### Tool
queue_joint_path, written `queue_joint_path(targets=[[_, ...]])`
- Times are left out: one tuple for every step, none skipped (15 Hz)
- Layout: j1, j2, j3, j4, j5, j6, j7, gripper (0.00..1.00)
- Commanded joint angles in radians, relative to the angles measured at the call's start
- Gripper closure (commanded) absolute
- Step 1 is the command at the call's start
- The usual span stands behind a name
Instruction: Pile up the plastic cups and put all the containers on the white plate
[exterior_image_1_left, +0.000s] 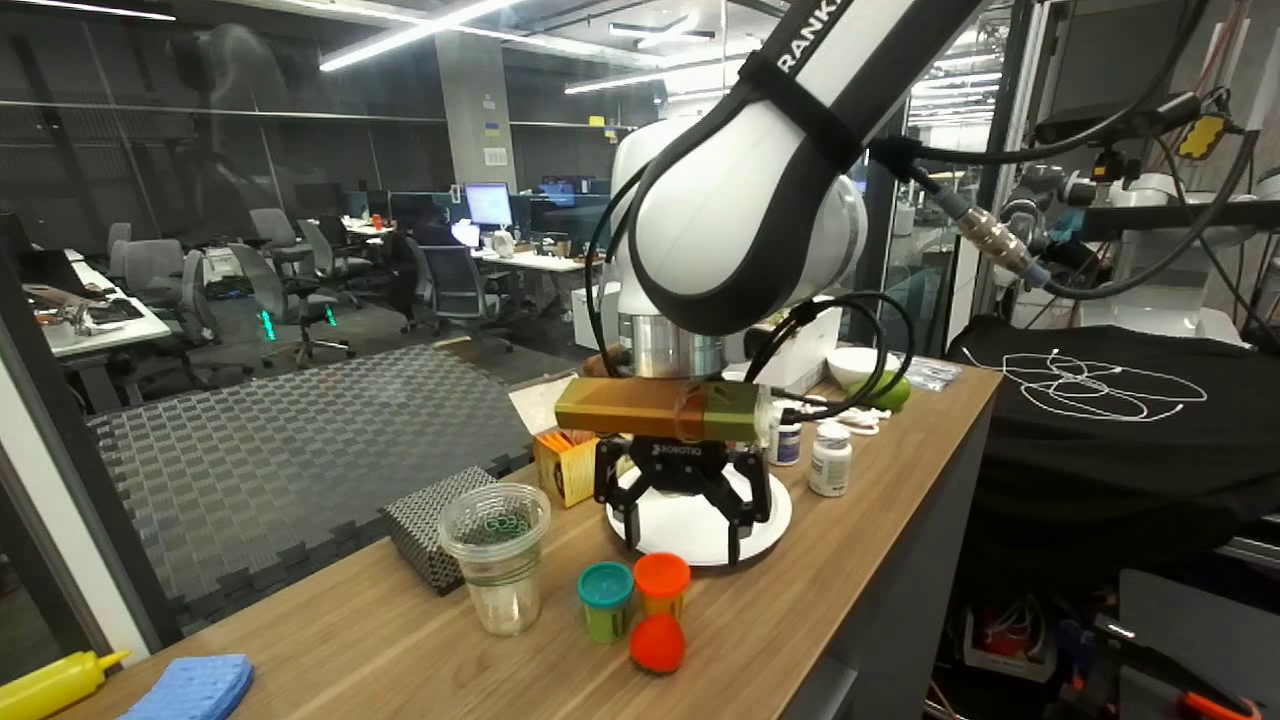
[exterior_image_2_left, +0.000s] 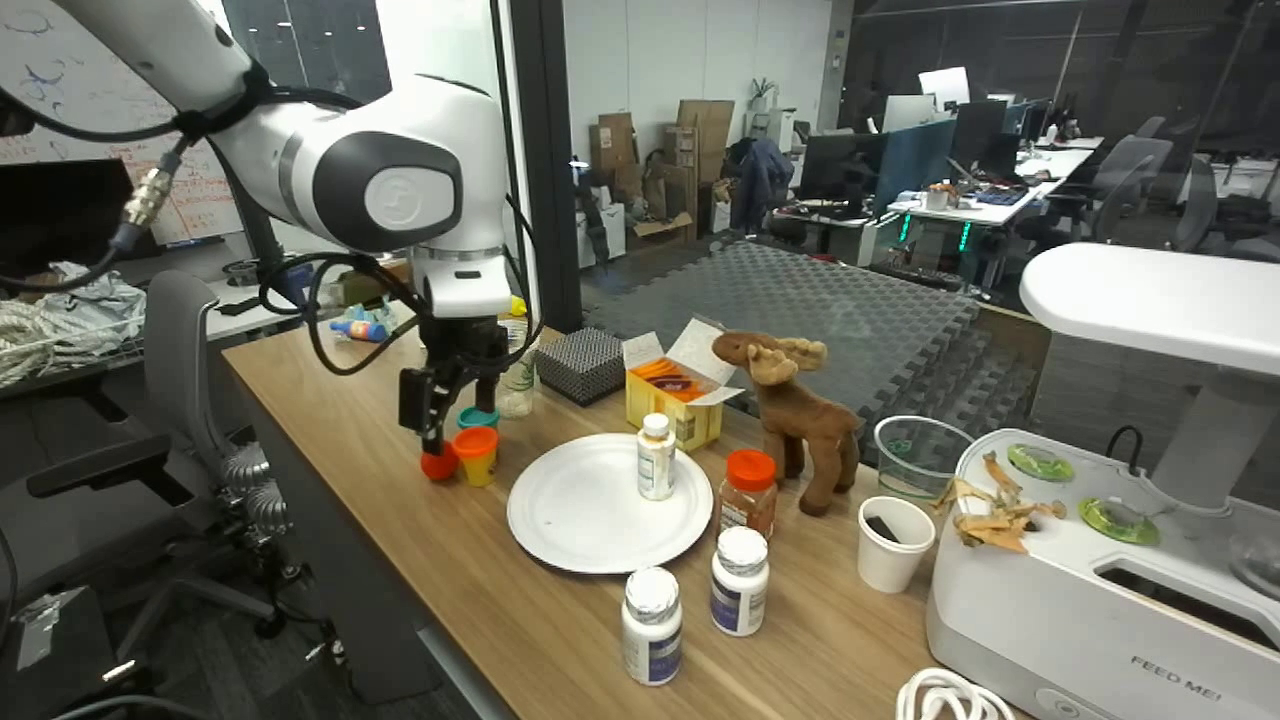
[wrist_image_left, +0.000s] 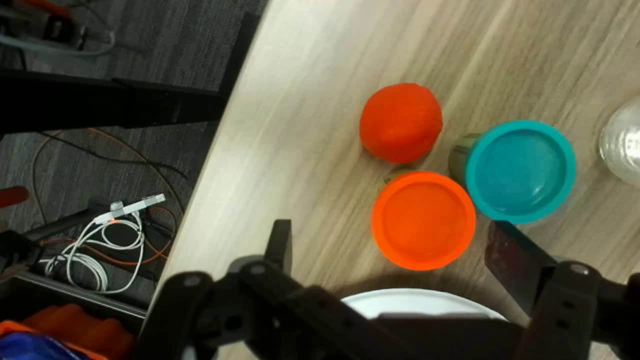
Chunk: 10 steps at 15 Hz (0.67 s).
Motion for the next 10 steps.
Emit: queue_joint_path(targets=[[0.046, 0.061, -0.037, 0.018, -0.028, 0.126, 0.193, 0.00], [0.060, 0.073, -0.051, 0.017, -0.045, 0.157, 0.244, 0.00], [0.075, 0.083, -0.067, 0.018, -0.063, 0.178, 0.292, 0.00], [0.088, 0.091, -0.083, 0.017, -0.081, 0.193, 0.335, 0.00], [0.098, 0.093, -0.094, 0.014, -0.095, 0.201, 0.369, 0.00], [0.104, 0.095, -0.100, 0.011, -0.103, 0.207, 0.397, 0.00], [0.106, 0.096, -0.102, 0.008, -0.104, 0.213, 0.415, 0.00], [0.106, 0.094, -0.100, 0.004, -0.106, 0.221, 0.425, 0.00], [0.103, 0.090, -0.093, 0.000, -0.102, 0.224, 0.424, 0.02], [0.103, 0.086, -0.090, -0.002, -0.103, 0.228, 0.427, 0.02]])
